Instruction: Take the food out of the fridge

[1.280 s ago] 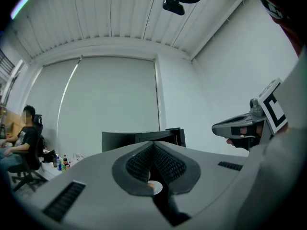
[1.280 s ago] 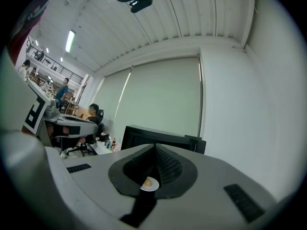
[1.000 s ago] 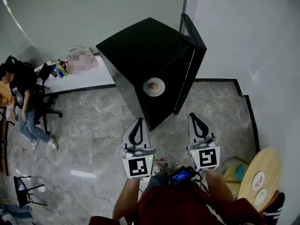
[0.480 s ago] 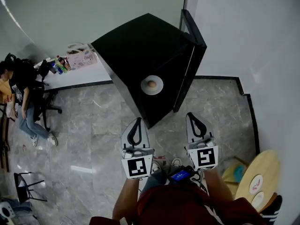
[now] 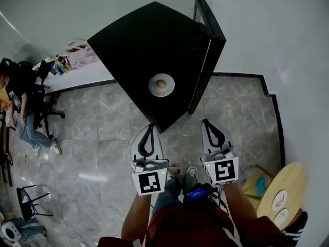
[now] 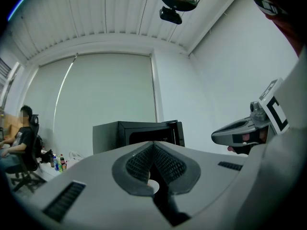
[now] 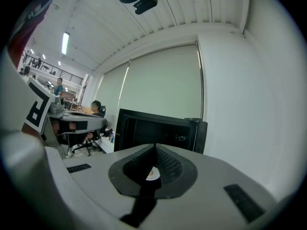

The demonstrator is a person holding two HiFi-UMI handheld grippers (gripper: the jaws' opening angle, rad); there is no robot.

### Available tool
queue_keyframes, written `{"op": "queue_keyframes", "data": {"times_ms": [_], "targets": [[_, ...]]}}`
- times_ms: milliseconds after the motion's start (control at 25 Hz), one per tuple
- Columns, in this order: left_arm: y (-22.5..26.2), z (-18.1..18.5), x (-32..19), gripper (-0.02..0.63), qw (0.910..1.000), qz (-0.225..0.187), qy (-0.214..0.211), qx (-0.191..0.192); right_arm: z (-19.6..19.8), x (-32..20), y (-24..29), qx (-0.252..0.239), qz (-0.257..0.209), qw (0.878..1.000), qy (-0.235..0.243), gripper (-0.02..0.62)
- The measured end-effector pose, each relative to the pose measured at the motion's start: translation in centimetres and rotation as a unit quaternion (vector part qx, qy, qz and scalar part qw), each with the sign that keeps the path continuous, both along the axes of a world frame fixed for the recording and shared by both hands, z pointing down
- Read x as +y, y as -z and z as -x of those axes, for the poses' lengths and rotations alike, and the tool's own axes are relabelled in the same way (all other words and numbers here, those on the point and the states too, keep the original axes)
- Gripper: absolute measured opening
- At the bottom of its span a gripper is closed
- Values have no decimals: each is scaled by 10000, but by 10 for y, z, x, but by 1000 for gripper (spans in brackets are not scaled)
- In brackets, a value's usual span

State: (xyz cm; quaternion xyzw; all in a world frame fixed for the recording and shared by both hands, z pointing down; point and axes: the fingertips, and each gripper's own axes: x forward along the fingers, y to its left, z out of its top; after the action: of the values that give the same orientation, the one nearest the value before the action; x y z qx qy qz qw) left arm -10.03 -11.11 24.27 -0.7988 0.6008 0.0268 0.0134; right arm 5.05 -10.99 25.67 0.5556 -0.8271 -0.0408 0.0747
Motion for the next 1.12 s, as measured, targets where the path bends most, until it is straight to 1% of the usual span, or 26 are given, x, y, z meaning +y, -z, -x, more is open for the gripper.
{"op": "queue_keyframes", "data": {"times_ms": [120,200,280,640,880,1120], "targets": [[-9,-2,-3,12,10000,37,38,41,2,-6,-6,-120,-70,9999,34,25],[-16,-3,-5,12,9999,82,74,64,3,-9,-16,-129,13,9999,50,25],[-23,-3,-7,12,9999,97,106,48,3,-14,-26,-121,69,9999,73,25],[-55,2,-23,12,9996,168,240,-27,9,-37,-53,-273,-18,9996,86,25],[-83,-4,-33,12,9996,165,216,-99,9,-44,-82,-398,18,9992,85,25],[-124,-13,-43,12,9995,226,163,-153,11,-56,-116,-357,80,9992,153,25]]}}
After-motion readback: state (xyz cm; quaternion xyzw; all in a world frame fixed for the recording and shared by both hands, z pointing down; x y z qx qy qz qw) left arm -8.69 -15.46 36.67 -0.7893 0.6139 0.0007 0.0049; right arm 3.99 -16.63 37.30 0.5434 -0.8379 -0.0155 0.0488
